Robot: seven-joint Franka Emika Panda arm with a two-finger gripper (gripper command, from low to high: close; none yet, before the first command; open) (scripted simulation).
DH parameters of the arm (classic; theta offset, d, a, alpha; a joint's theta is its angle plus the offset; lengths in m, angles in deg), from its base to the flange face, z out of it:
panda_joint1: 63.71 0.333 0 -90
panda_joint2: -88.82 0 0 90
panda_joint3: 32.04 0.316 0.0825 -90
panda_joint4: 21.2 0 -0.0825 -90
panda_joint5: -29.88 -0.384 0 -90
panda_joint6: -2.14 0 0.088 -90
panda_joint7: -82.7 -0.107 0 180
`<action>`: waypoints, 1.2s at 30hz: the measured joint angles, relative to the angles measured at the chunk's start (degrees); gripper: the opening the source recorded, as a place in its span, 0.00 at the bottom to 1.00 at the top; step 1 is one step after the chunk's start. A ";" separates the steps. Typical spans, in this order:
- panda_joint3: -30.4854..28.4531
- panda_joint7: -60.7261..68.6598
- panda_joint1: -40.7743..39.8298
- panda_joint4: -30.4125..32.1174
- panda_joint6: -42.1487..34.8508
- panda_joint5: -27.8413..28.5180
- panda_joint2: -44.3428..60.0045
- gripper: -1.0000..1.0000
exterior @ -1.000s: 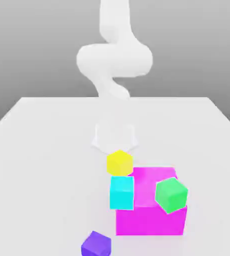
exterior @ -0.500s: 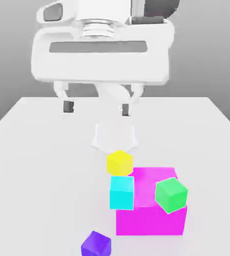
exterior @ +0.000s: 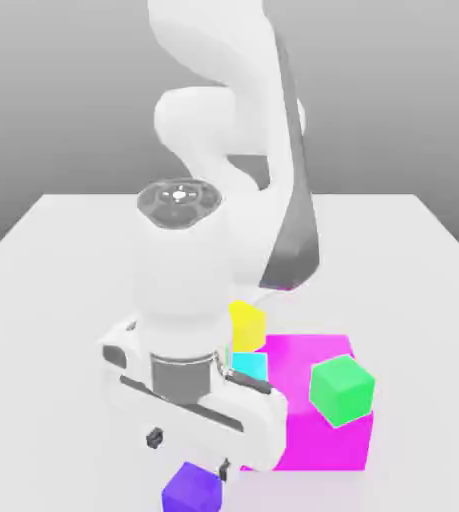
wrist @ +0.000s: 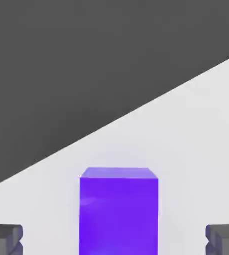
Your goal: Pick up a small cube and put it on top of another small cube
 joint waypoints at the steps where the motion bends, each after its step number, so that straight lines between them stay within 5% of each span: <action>1: -0.04 -0.14 0.00 -0.40 1.60 0.17 2.08 0.50; 2: -0.19 -0.25 0.13 -0.73 2.95 0.28 3.79 0.00; 9: -0.18 -0.35 0.10 -0.77 3.19 0.38 4.03 0.00; 14: 0.40 0.50 -0.18 0.91 -3.42 0.02 -4.35 0.00; 25: 5.79 20.88 2.27 5.83 -3.96 9.28 -14.11 0.00; 31: 8.18 37.47 5.97 11.01 -6.12 4.45 -23.50 0.00; 36: 6.19 39.15 6.49 16.46 -12.34 -2.39 -33.70 0.00</action>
